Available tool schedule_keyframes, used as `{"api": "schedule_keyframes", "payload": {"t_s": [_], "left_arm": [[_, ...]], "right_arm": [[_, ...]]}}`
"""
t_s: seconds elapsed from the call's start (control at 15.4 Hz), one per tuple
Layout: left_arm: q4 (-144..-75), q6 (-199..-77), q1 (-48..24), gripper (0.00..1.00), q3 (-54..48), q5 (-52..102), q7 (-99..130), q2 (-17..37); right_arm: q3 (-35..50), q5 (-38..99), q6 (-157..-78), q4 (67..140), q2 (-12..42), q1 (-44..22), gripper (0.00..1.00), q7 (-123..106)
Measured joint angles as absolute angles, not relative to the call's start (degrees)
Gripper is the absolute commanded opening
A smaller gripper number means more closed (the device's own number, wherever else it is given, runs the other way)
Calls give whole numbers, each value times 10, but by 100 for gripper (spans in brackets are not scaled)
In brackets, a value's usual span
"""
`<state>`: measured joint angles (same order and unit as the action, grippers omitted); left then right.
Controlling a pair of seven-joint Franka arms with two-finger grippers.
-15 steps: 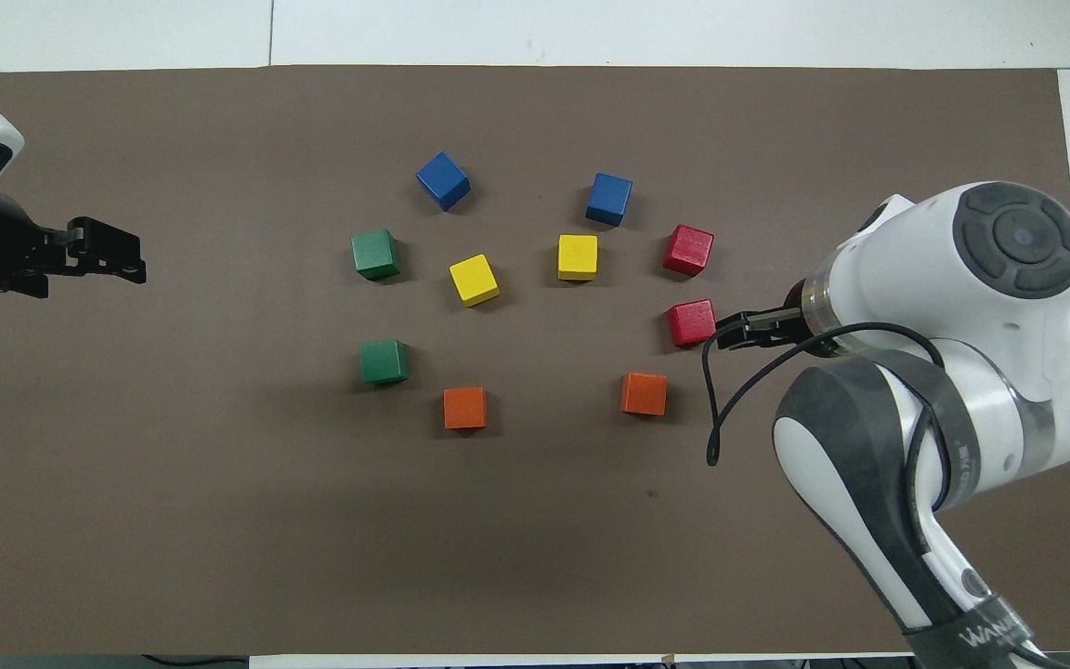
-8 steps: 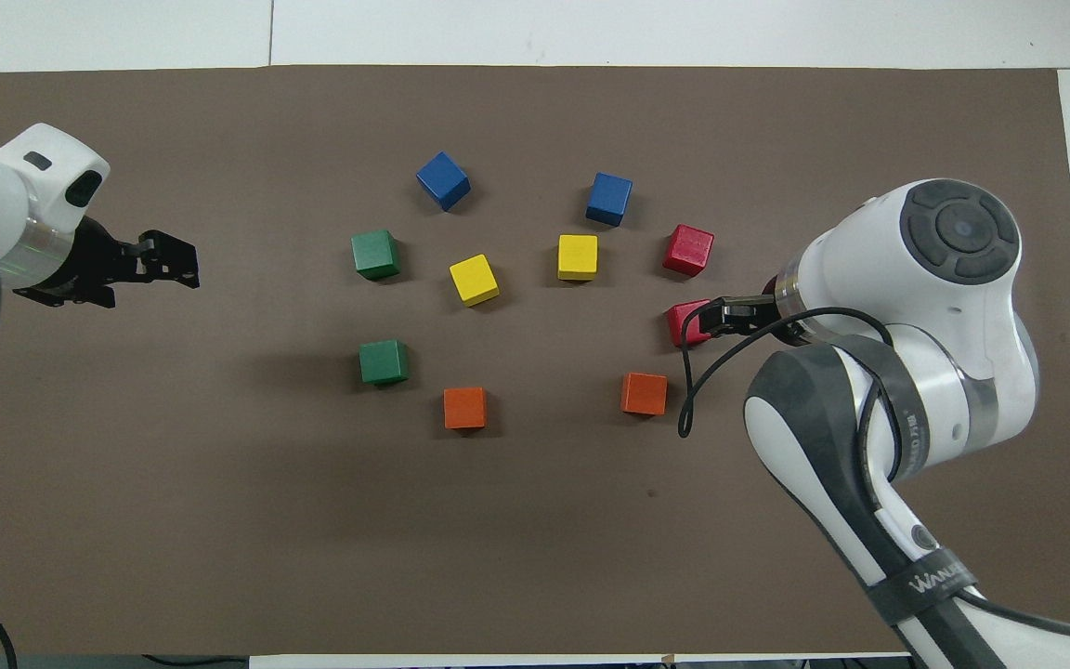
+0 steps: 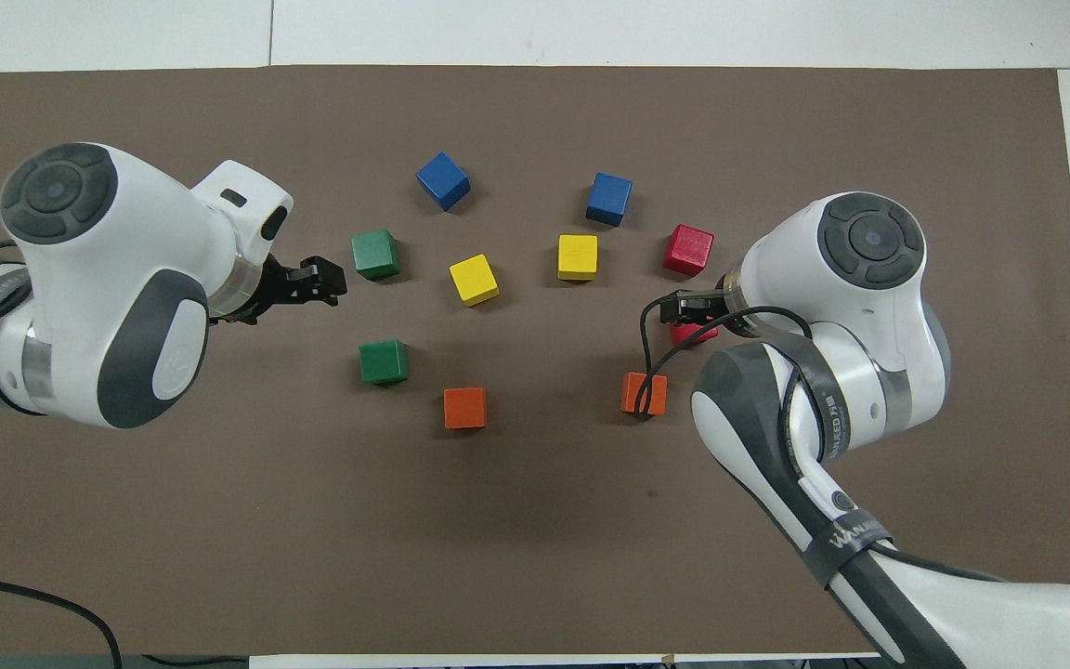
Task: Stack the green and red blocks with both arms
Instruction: 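Grasp the nearer green block with the left gripper while the right gripper lifts red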
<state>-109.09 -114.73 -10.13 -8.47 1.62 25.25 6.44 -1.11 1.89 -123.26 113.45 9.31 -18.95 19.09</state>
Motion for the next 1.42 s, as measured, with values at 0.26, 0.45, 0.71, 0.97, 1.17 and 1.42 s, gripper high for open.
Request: {"api": "schedule_keyframes", "payload": {"t_s": [0.26,0.45,0.71,0.97,1.17,1.42], "left_arm": [[-1156,-1223,-130,100,-85,16,253,70],[-1199,-1263,-140,100,-85,16,253,70],[-1217,-1291,-149,100,-85,16,266,71],[-1219,-1314,-166,100,-85,16,291,86],[-1219,-1319,-168,100,-84,16,294,100],[-1219,-1321,-168,100,-84,16,294,110]], "right_arm": [[-11,19,-1250,1135,105,-191,100,165],[-11,19,-1272,1141,112,-191,100,155],[-11,19,-1286,1144,125,-191,100,155],[-11,19,-1312,1160,132,-191,100,155],[-11,19,-1322,1170,136,-192,100,155],[-11,19,-1338,1176,145,-200,100,155]]}}
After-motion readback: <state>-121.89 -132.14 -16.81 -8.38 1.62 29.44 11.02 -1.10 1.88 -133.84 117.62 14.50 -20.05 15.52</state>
